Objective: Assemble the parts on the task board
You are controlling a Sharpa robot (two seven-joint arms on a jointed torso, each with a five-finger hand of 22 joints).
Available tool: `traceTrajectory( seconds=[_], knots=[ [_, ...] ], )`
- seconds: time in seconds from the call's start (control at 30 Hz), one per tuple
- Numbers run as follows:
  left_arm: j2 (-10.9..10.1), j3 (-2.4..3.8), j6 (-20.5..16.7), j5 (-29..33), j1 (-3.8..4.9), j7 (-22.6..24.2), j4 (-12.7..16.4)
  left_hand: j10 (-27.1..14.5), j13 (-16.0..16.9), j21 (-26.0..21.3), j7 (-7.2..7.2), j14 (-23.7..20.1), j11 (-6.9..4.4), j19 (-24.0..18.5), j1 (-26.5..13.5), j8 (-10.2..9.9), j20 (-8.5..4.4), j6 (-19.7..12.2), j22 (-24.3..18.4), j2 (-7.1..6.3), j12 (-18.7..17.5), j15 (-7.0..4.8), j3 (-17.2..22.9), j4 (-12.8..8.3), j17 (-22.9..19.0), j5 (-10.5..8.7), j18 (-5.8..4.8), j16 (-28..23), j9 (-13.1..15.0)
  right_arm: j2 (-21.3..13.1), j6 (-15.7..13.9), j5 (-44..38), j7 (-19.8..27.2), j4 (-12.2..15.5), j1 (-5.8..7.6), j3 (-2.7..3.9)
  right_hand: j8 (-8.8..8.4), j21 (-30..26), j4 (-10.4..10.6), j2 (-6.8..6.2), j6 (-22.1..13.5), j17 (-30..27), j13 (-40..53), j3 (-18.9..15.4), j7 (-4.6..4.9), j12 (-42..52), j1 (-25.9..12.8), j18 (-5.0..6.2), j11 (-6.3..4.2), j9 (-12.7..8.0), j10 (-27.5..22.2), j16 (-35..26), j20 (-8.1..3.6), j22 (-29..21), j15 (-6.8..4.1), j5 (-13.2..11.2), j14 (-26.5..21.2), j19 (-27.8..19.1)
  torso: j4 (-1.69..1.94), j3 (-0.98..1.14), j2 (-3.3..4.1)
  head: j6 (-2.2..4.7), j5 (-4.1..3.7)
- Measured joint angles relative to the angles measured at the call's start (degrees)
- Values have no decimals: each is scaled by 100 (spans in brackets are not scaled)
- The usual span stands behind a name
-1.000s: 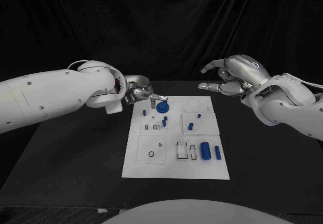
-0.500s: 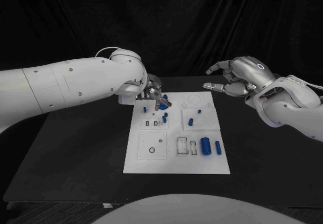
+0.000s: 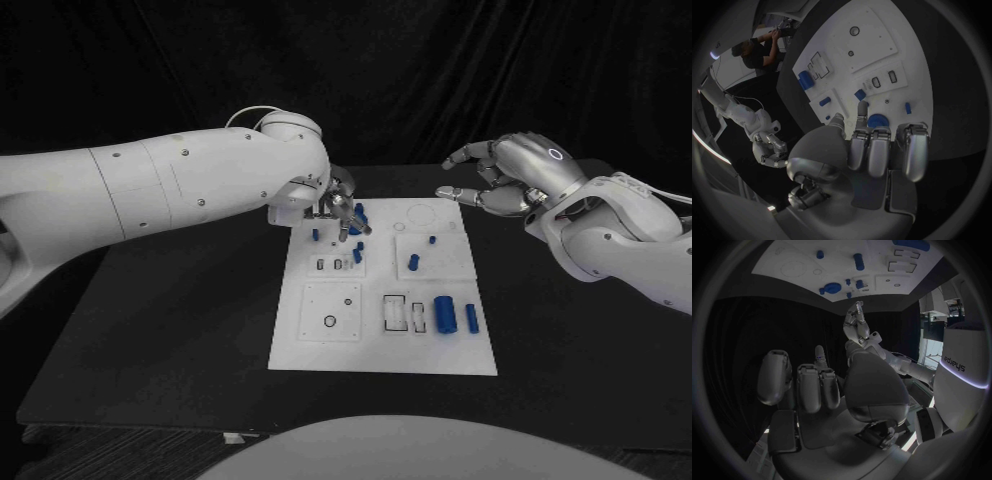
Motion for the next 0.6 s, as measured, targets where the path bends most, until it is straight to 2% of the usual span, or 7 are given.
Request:
traceTrajectory(
  seconds=[0.17,0.6],
  knots=[
    [75,-1,0,-5,-121,-23,-133,0,0,-23,0,0,0,-23,-1,0,-18,0,0,-1,0,0,31,0,0,-35,1,0,76,6,1,-3,-1,-7,-11,0,0,0,-8,0,0,0,0,8,0,0,0,1,0,0,0,0,0,5,0,0,0,0,1,0,-4,0,2],
    [208,-1,0,-11,-319,-42,-338,0,-1,-23,-53,0,1,-23,21,0,-18,53,-1,-100,0,1,135,-71,-1,-69,1,0,294,47,-7,-10,2,-49,-26,1,0,0,-8,0,0,0,-1,7,0,0,0,0,0,1,0,0,0,4,0,0,0,0,-4,-5,-15,2,14]
  ],
)
